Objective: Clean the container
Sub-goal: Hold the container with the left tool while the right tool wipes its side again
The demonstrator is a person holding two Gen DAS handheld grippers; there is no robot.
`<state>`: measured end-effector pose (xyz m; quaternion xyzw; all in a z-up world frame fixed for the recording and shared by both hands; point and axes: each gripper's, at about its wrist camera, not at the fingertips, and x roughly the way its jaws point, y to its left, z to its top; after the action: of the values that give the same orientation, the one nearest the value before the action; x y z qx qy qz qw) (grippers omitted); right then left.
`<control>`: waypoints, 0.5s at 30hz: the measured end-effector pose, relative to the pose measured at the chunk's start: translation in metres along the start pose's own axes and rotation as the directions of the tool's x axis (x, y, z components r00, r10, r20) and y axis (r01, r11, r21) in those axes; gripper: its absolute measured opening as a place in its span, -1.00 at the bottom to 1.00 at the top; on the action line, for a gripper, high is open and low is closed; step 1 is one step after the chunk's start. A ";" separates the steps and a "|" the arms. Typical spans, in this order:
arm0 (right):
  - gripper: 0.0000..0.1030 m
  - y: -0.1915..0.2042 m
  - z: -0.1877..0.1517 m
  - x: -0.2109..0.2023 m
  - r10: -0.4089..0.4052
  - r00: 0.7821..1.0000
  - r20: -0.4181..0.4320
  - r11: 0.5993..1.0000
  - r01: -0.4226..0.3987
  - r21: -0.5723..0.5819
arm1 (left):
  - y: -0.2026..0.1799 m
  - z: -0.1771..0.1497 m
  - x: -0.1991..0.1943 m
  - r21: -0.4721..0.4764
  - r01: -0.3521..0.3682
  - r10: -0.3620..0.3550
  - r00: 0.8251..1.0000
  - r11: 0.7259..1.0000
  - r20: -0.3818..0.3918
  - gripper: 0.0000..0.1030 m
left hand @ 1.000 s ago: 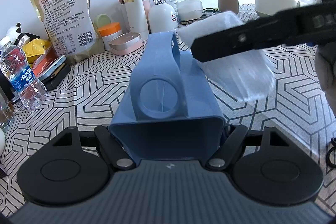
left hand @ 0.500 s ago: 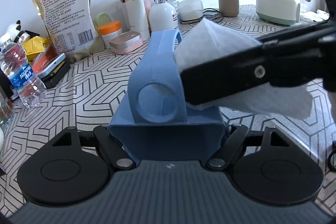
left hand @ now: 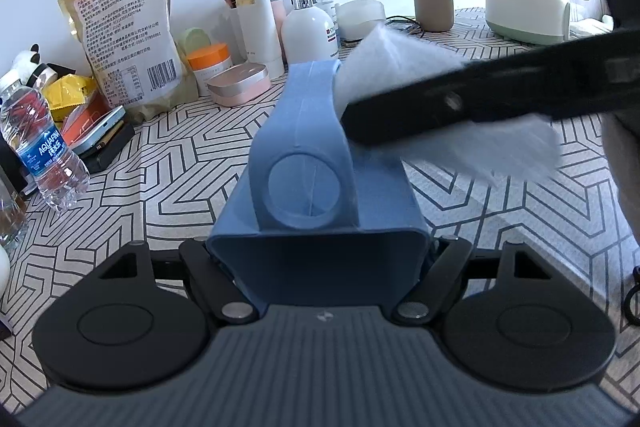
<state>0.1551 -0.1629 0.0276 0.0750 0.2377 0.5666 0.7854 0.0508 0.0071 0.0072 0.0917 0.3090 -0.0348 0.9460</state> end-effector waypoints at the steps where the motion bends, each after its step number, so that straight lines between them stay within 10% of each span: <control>1: -0.78 -0.003 -0.001 0.001 0.060 0.998 -0.006 0.998 -0.060 0.031 | 0.000 0.000 0.000 0.000 0.000 0.000 1.000 1.000 0.000 0.49; 6: -0.78 0.005 -0.005 0.006 0.169 0.985 -0.030 0.985 -0.168 0.033 | -0.001 0.000 0.001 -0.001 0.000 0.000 1.000 1.000 0.000 0.49; 15: -0.81 -0.001 -0.003 0.003 0.072 0.997 -0.011 0.997 -0.072 0.016 | -0.002 0.000 0.002 -0.001 -0.001 0.001 1.000 1.000 0.000 0.48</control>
<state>0.1552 -0.1604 0.0237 0.0861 0.2438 0.5931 0.7625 0.0518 0.0052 0.0059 0.0914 0.3089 -0.0343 0.9461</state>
